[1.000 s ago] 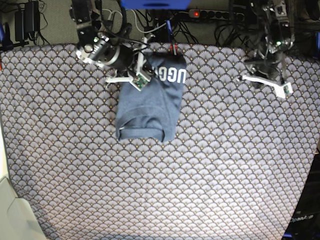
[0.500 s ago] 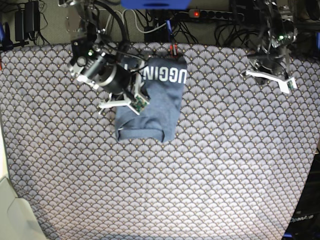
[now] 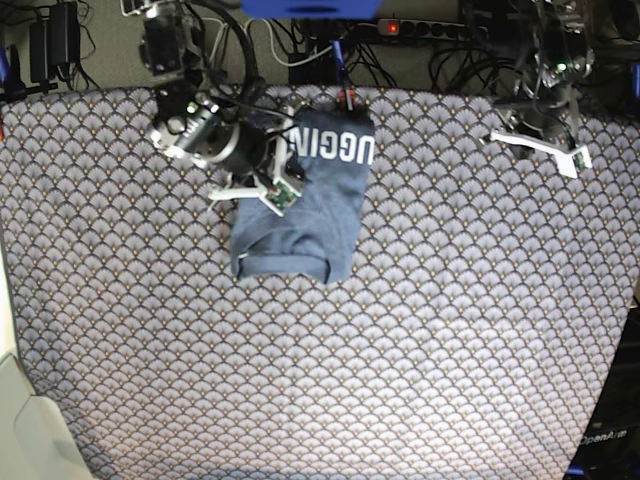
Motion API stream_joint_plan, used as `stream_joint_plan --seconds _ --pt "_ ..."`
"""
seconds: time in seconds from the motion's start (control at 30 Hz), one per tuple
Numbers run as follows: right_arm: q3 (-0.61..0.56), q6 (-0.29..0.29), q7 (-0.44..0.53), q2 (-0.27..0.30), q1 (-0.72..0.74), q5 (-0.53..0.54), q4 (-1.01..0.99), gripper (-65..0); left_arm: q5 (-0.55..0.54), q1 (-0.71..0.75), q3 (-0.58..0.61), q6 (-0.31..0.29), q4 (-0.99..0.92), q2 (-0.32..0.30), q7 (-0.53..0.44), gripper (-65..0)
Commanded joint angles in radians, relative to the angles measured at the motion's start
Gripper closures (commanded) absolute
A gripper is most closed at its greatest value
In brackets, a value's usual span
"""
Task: Fold the T-shirt properly
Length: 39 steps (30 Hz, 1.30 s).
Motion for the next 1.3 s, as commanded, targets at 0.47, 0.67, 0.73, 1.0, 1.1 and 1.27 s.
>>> stream_joint_plan --seconds 0.47,0.67,0.73,1.0,1.1,1.27 --pt "0.207 0.0 0.09 0.015 -0.294 0.019 0.231 0.0 -0.004 0.213 0.059 -0.005 0.117 -0.007 -0.029 -0.3" --pt "0.351 0.0 0.242 0.038 -0.45 0.021 0.23 0.0 0.004 0.301 0.166 -0.005 0.117 -0.009 -0.04 -0.3" --pt "0.4 0.0 0.259 0.048 -0.49 0.021 0.228 0.0 0.005 0.328 0.206 -0.005 0.107 -0.009 -0.074 -0.3" --pt "0.533 0.0 0.287 0.071 -0.601 0.027 0.113 0.0 0.188 0.394 0.338 -0.005 -0.006 -0.009 -0.207 -0.3" --pt "0.589 0.0 0.388 0.07 -0.602 0.027 -0.01 0.0 0.24 0.383 0.39 -0.005 -0.155 -0.007 -0.269 -0.3" --pt "0.613 0.0 0.535 0.096 -0.536 0.026 -0.318 0.0 0.245 0.321 0.47 -0.003 -0.43 -0.002 -0.453 -0.3"
